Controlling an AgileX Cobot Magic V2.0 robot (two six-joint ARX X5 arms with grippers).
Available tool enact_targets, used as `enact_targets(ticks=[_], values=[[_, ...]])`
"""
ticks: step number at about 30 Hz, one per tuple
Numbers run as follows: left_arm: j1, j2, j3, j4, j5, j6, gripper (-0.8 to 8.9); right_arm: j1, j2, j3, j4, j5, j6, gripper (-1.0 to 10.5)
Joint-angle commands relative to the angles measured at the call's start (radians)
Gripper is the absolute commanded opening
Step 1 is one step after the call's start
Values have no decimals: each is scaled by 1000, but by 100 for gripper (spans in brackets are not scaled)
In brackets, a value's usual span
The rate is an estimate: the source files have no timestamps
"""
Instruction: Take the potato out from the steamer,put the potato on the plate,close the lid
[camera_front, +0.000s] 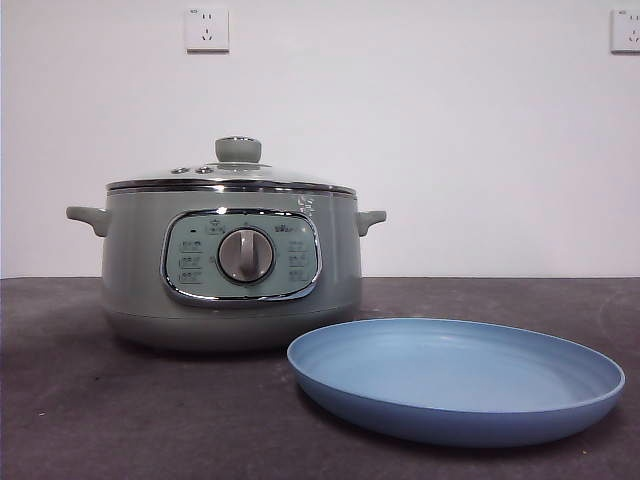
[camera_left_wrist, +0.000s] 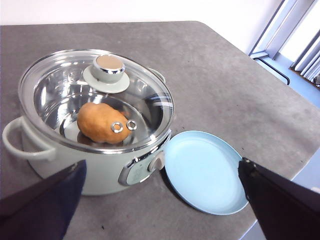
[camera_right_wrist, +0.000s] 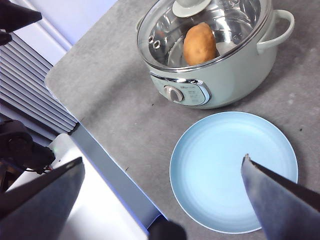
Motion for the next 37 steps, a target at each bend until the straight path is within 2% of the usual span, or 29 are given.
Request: enact_targets(ticks=[1,12,23,37], values=[[-26,63,37,27,-6,-8,648,2,-1,1,4,2,2,661],[-194,400,228,175,-130,8,647,2,-1,1,4,1,3,661],[-321,781,483,211,-360,81,647,2,-1,1,4,2,3,661],[-380,1014,534,278,-439,106,647,2,-1,1,3,2,3,661]])
